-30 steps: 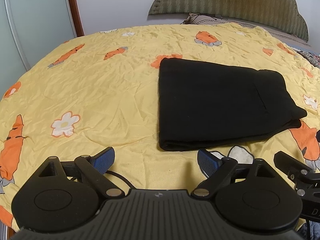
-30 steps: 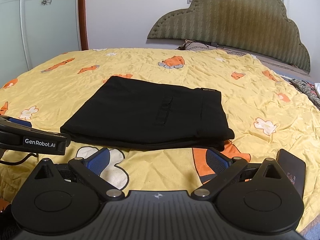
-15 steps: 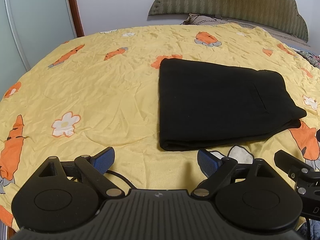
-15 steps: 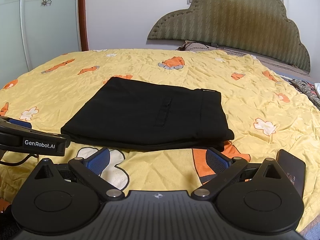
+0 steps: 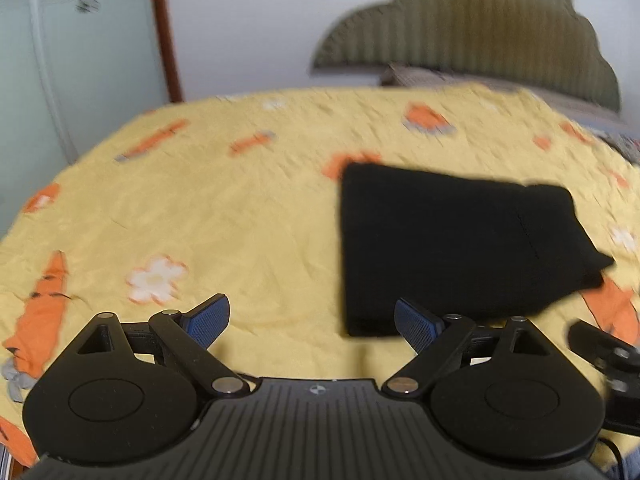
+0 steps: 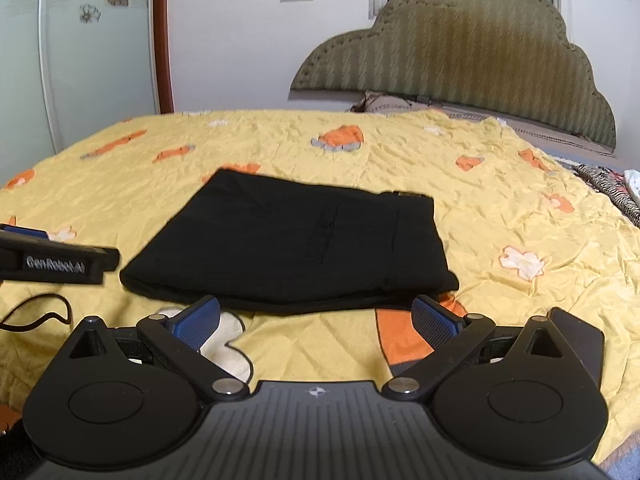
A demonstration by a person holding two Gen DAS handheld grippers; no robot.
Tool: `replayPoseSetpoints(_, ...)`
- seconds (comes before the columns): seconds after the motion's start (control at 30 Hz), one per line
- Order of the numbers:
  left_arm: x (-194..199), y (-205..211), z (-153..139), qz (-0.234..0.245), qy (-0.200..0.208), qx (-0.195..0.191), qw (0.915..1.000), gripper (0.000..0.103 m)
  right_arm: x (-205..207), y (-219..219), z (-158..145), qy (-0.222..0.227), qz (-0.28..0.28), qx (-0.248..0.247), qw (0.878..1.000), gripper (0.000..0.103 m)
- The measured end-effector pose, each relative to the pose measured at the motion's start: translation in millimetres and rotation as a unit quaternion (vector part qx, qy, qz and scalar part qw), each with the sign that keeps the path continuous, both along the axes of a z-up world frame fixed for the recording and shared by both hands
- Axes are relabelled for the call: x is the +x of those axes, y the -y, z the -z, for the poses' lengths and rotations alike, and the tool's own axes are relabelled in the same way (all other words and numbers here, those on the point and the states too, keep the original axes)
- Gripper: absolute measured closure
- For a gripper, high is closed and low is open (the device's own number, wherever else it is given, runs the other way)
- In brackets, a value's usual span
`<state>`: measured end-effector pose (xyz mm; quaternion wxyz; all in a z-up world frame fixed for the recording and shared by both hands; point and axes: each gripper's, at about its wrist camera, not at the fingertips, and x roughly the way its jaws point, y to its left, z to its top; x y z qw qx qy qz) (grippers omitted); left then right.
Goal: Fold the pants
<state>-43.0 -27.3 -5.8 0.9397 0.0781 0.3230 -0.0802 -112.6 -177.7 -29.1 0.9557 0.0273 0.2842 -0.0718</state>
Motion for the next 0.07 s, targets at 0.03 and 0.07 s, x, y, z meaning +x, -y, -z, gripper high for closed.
replayPoseSetpoints(0.03, 1.6, -2.2, -0.6, -0.006, 0.005, 0.004, 1.0000, 0.011, -0.3, 0.7, -1.6, 0.004, 0.001, 0.000, 1.000, 0.000)
replayPoseSetpoints(0.07, 3.0, -3.4, -0.4, -0.012, 0.007, 0.009, 0.9999, 0.010, -0.4, 0.8, -2.9, 0.008, 0.003, -0.001, 1.000, 0.000)
